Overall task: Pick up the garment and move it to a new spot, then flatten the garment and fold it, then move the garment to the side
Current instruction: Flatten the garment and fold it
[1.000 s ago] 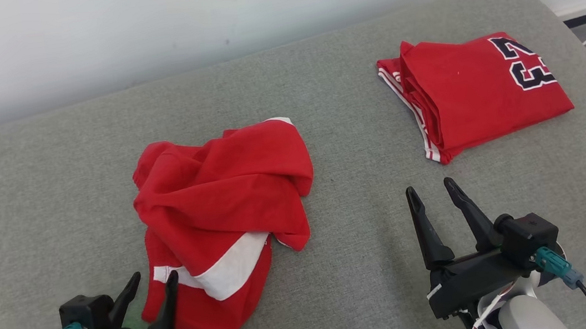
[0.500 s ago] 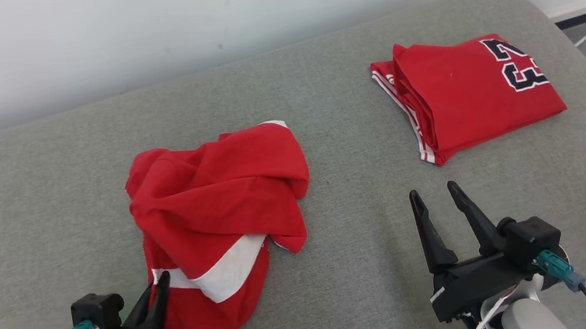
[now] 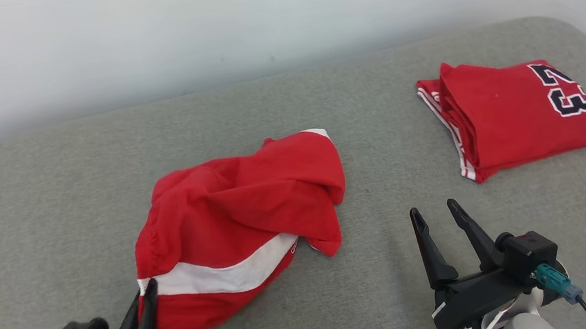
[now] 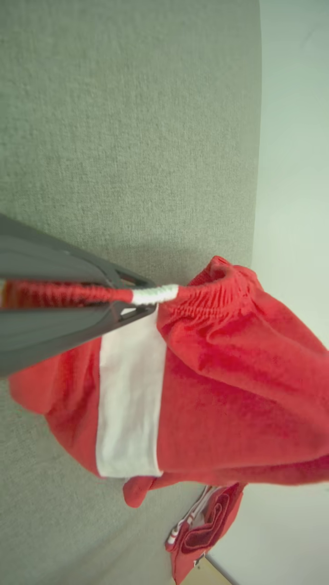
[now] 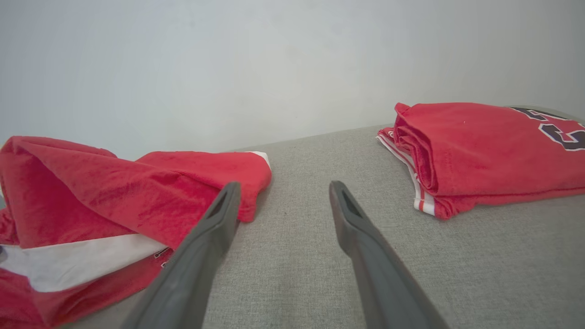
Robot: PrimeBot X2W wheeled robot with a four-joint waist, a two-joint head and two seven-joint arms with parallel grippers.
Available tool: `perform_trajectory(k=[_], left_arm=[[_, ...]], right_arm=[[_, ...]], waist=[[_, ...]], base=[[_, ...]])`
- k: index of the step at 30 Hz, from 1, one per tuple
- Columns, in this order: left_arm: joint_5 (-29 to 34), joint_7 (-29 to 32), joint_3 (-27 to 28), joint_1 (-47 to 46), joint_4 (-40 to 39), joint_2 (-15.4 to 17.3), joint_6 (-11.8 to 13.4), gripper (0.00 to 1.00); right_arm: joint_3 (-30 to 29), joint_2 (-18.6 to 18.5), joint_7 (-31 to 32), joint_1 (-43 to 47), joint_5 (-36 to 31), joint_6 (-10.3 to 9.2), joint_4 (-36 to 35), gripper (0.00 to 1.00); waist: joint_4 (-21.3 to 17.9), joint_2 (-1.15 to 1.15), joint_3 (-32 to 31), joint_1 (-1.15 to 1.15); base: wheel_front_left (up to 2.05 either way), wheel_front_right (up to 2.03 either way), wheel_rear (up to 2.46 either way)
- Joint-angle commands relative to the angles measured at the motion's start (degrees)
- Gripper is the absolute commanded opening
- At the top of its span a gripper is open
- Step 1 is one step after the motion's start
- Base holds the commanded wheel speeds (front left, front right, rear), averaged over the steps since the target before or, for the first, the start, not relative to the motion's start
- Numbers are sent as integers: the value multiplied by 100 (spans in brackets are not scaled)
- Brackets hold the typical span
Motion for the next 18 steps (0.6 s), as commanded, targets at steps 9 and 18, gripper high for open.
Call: perform_trajectory(k=[9,18], left_arm=[[-329,-117,450,1104,-988,132,481,0],[-327,-176,656,1284,-869,-1,457,100]], right_arm=[[98,-39,-12,71,119,-2,135,100],[220,-76,-12,10,244,-2,331,100]], waist=[[443,0,-141,0],[523,0,-118,0]], base=[[0,0,0],[0,0,0]])
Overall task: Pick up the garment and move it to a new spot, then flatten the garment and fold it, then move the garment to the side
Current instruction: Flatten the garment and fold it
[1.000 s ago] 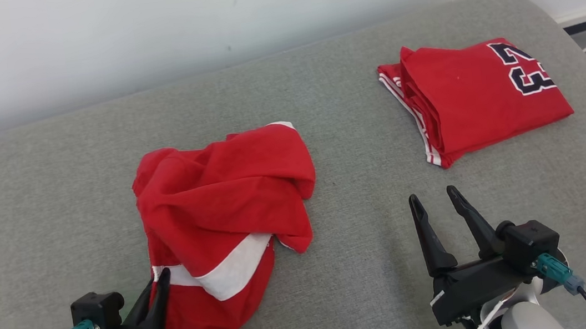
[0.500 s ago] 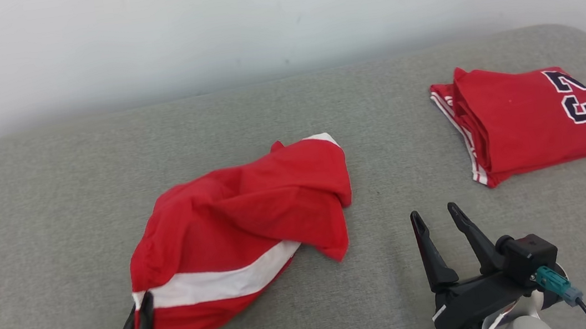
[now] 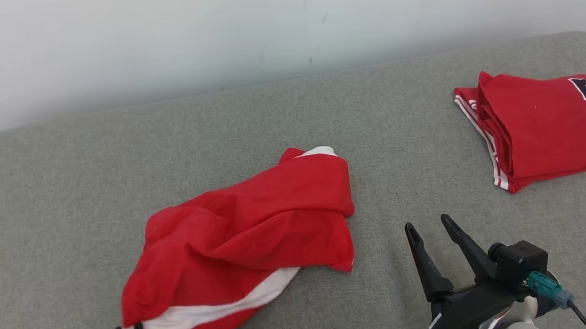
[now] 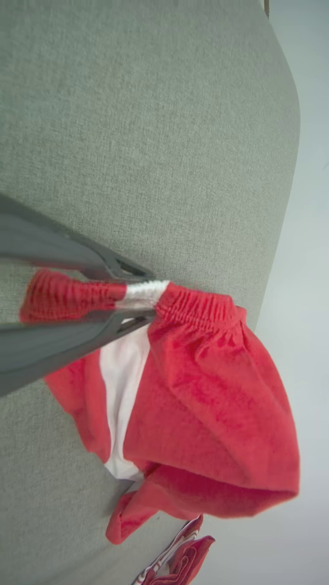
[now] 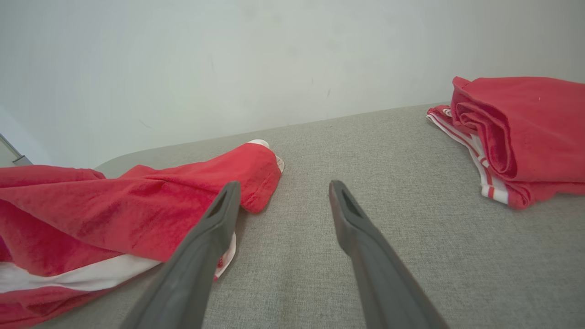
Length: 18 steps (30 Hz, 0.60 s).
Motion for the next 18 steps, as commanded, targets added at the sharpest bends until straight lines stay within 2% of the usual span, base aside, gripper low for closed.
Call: perform_trajectory(k=[1,11,18], left_arm=[[8,-36,36,68,14,-18,-1,100],[457,-50,684,403,-687,-310,-17,100],[1117,-50,1217,655,-1166,-523,75,100]], right_arm=[[15,-41,-12,3,42,-2,11,100],[108,-73,-12,10,126,-2,122,100],[332,-111,99,-43,248,-2,293,100]], waist=[[23,0,3,0],[189,0,-28,0],[255,0,-49,0]], base=[[0,0,0],[0,0,0],[0,0,0]])
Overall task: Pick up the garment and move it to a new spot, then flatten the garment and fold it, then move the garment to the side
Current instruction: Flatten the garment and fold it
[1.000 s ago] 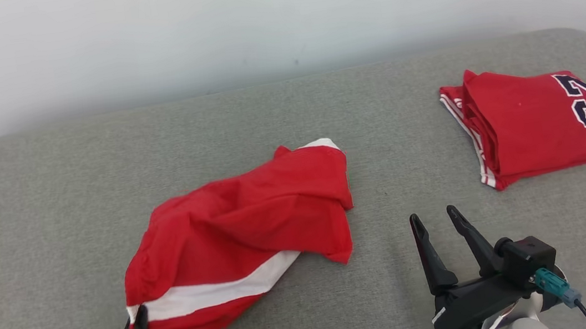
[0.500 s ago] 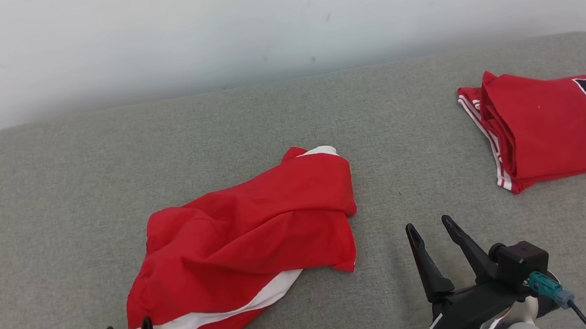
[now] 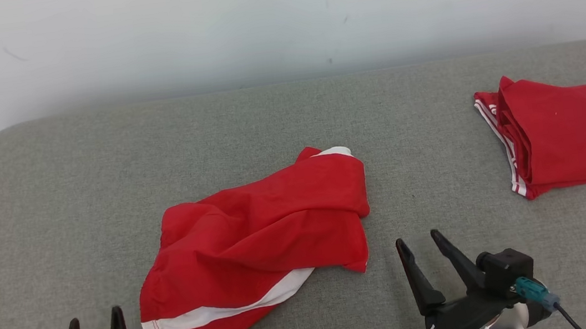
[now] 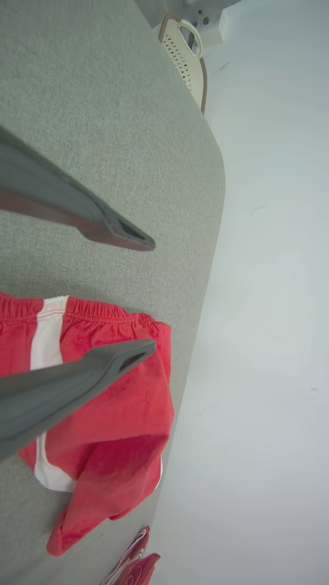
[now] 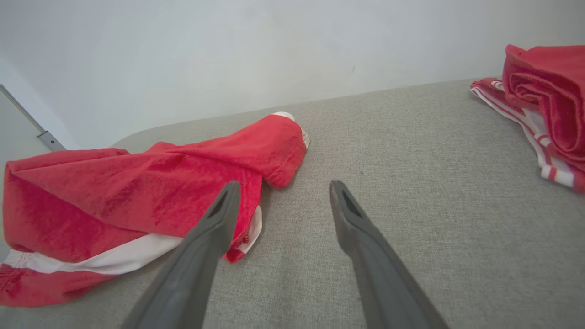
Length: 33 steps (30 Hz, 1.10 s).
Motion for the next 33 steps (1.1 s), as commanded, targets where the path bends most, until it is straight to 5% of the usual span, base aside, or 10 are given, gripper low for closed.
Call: perform_trajectory(k=[1,16,28,29,31,33], left_arm=[[110,-43,104,125,-70,-43,34,100],[715,-33,886,114,-196,-487,-231,100],[926,-33,1032,-26,-102,-747,-509,100],[931,-33,1045,-36,-91,-762,-530,100],[957,-33,1071,-52,-68,-779,-556,100],[984,-33,1095,-68,-46,-796,-590,100]], right_arm=[[61,-40,28,-18,68,-2,39,100],[785,-95,531,-419,349,-2,729,100],[1195,-88,338,-1011,519,-2,1722,100],[1214,-71,306,-1070,546,-2,1799,93],[1298,-42,270,-1143,530,-2,1989,44],[1346,-34,200,-1260,498,-2,2155,25]], waist=[[15,0,-12,0],[234,0,-44,0],[531,0,74,0],[548,0,81,0],[575,0,91,0],[598,0,98,0]], base=[[0,0,0],[0,0,0],[0,0,0],[0,0,0],[0,0,0],[0,0,0]])
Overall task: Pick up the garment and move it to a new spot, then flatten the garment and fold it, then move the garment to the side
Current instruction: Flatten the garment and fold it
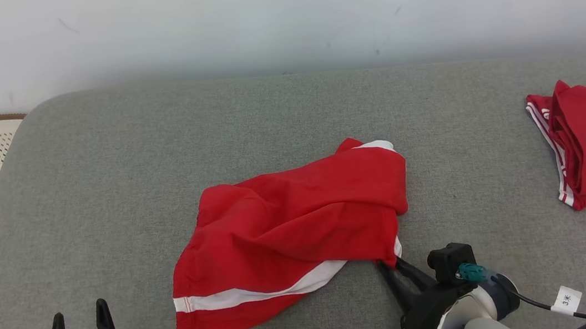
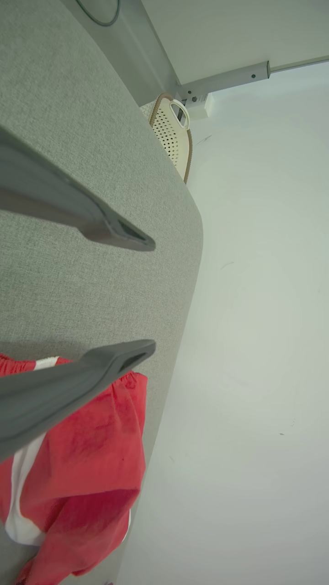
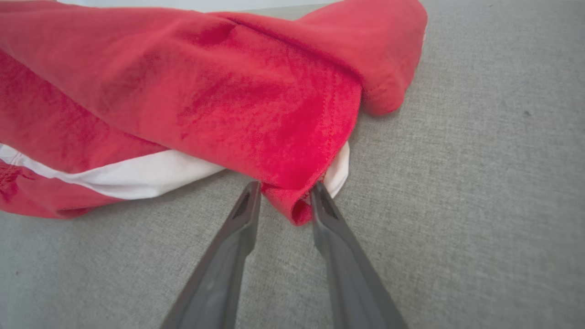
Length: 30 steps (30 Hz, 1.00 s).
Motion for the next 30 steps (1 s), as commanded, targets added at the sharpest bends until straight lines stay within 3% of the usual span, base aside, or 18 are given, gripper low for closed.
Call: perform_trajectory(k=[1,2,8,16,22,28,30], left_arm=[[80,-19,33,-45,37,-13,-37,100],[86,-19,42,-43,42,-19,-30,100],[125,-19,127,48,83,-49,-48,100],[122,-19,186,213,125,-63,-81,100],[95,-18,182,340,121,-67,-50,100],[5,-18,152,399,109,-68,1,100],[-13,-19,133,408,104,-68,25,100]], right_arm=[[43,20,-81,-106,-22,-2,122,14],[53,36,-119,-136,2,-2,184,0],[127,65,-292,-153,171,-2,272,0],[236,-197,-350,120,593,-2,-416,0],[419,-654,-115,456,1048,-2,-1398,0],[394,-1131,503,887,1425,-2,-2537,0],[330,-1354,973,1135,1560,-2,-3056,0]], waist=[[26,0,9,0],[29,0,6,0],[-45,0,-97,0],[-275,0,-300,0],[-497,0,-442,0],[-638,0,-486,0],[-664,0,-476,0]], base=[[0,0,0],[0,0,0],[0,0,0],[0,0,0],[0,0,0],[0,0,0],[0,0,0]])
